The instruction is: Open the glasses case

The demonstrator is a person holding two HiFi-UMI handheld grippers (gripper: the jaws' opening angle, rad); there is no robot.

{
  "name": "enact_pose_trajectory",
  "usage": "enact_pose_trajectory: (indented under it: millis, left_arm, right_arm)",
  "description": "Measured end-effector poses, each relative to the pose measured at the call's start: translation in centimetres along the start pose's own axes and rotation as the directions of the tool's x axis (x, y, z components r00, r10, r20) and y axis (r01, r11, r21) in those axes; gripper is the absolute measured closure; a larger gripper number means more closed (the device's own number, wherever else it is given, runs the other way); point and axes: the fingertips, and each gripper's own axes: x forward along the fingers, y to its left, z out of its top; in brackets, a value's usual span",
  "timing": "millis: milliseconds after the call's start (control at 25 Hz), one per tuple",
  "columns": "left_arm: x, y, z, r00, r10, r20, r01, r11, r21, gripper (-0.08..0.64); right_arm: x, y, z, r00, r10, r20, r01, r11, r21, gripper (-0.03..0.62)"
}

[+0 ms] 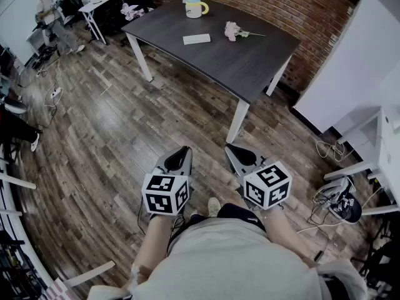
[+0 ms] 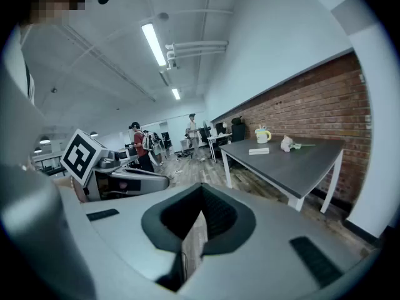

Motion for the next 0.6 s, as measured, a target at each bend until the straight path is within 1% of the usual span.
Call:
enact_pose_trajectory:
  millis: [120,200,320,440,600]
  left_arm:
    - [0.3,-0.4,0.6,1.000,-0.005,0.008,0.005,1.000,0.016,0.523]
    - [0.7,-0.5,0.9,1.000,-0.006,0.012,0.006,1.000,0.011,0.523]
    - [1.3,-0.6,0.8,1.000,-0.002,0.011,0.002,1.000,0.002,0.523]
    - [1.9,-1.1,0.7,1.000,-0.006,0.010,0.006,1.000,0.007,0.523]
    - [2.2,-1.2,0.7,0.999,0.005,0.033,-0.005,1.000,0.022,0.523]
  right_arm:
    - [-0.1,-0.4,-0.1,1.000,-0.003,0.000,0.003,1.000,-0.001,0.591]
    - [0.0,-0.7,0.1,1.000,-0.001,0.003,0.001,1.000,-0.005,0.591]
    - [0.3,-0.8,0.2,1.000,0.014,0.006,-0.014,1.000,-0.007,0.591]
    - [0.6,-1.0,0.2,1.000,0.029,0.009,-0.029,1.000,-0.008,0.591]
    - [1.1,-1.0,0.4,0.997,0.057,0.043,-0.057,0.998,-0.009,0.589]
